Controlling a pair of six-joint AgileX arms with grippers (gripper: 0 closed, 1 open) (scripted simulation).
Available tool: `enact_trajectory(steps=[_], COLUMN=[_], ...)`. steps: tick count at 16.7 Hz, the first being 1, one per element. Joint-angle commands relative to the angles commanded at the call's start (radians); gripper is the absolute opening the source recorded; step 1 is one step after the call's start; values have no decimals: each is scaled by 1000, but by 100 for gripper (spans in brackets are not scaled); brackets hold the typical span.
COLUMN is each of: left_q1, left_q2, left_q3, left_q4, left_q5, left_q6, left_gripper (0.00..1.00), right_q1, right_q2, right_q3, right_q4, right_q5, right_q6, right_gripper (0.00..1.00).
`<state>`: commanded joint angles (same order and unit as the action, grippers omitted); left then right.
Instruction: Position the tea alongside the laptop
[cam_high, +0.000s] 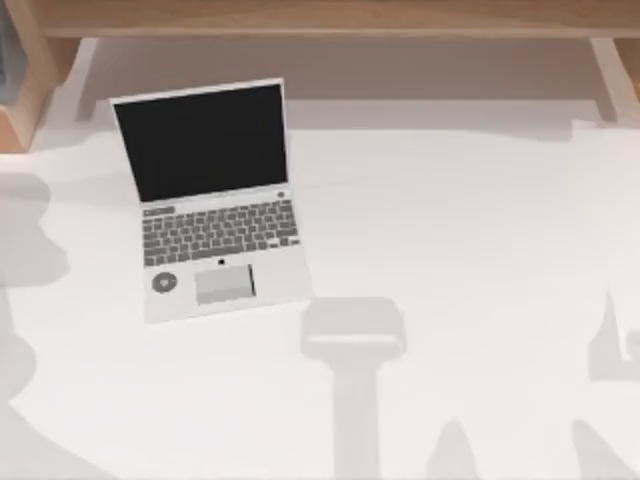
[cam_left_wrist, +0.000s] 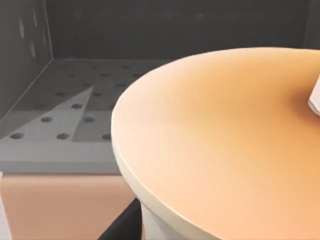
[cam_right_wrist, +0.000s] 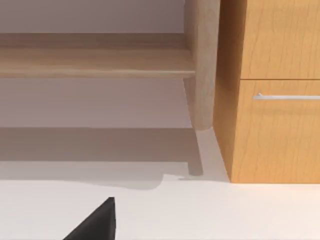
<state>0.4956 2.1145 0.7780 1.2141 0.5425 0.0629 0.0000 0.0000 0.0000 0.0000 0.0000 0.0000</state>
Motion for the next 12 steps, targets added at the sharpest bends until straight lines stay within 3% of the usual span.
enact_trajectory(steps=[12], left_q1=[-1], left_q2=[-46], left_q3=[4], left_q4=[-34], left_q5=[-8], left_q6=[3], left_gripper=[0], right_q1=[0], right_q2=[0], right_q3=[0], right_q4=[0], right_q5=[0], right_q6=[0], right_gripper=[100])
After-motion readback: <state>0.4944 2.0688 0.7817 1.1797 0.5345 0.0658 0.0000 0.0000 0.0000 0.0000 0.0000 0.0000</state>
